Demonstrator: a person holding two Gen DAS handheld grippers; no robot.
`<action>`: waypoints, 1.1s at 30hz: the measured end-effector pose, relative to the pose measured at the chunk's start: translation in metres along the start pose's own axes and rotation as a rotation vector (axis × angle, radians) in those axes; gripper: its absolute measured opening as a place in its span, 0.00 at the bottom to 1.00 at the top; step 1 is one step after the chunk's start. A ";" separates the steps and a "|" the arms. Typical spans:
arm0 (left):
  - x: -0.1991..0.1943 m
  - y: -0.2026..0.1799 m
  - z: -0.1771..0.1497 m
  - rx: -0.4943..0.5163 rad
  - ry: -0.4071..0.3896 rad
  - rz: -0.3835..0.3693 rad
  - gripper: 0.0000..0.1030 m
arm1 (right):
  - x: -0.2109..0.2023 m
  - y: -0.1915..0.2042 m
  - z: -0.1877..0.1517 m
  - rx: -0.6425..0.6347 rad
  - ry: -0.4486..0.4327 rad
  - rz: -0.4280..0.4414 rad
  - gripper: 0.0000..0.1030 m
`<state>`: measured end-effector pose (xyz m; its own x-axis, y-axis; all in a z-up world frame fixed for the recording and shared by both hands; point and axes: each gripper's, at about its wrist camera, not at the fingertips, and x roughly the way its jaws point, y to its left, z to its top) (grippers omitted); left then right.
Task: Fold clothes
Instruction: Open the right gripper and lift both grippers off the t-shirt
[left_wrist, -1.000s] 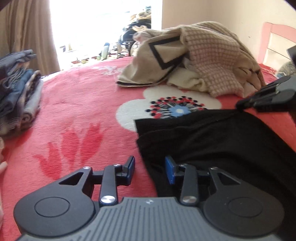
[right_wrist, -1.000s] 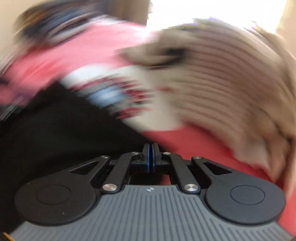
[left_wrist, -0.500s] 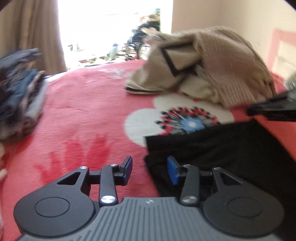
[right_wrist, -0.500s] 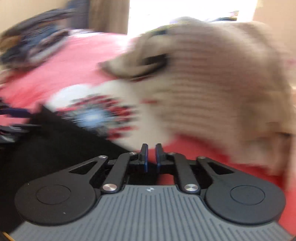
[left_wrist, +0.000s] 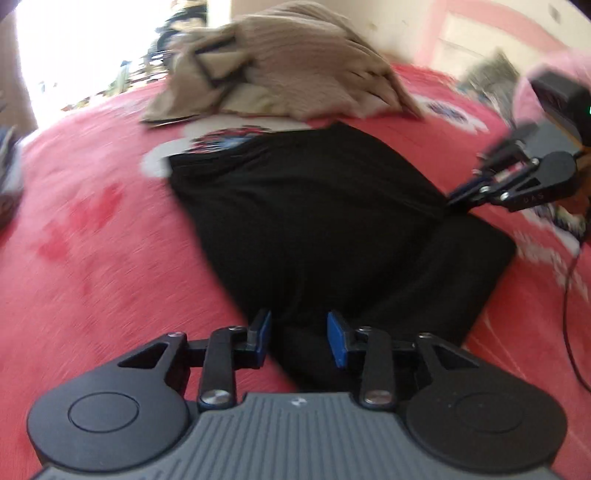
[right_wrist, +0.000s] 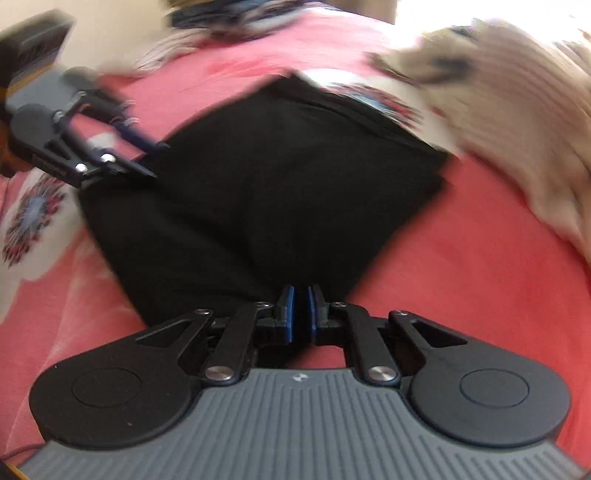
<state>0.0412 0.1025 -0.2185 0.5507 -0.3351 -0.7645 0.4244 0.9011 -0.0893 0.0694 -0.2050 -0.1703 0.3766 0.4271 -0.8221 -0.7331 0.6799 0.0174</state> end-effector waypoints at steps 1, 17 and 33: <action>-0.007 0.004 0.001 -0.026 -0.003 0.010 0.35 | -0.009 -0.006 -0.003 0.037 0.000 -0.036 0.10; -0.054 -0.020 -0.038 -0.075 0.001 -0.075 0.41 | -0.045 0.029 -0.048 0.246 -0.015 0.044 0.12; -0.063 -0.014 -0.058 -0.217 0.035 -0.077 0.46 | -0.055 0.036 -0.071 0.467 0.041 -0.018 0.29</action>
<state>-0.0413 0.1266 -0.2067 0.4956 -0.3991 -0.7714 0.2976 0.9125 -0.2809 -0.0178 -0.2460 -0.1653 0.3569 0.3952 -0.8464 -0.3896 0.8865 0.2496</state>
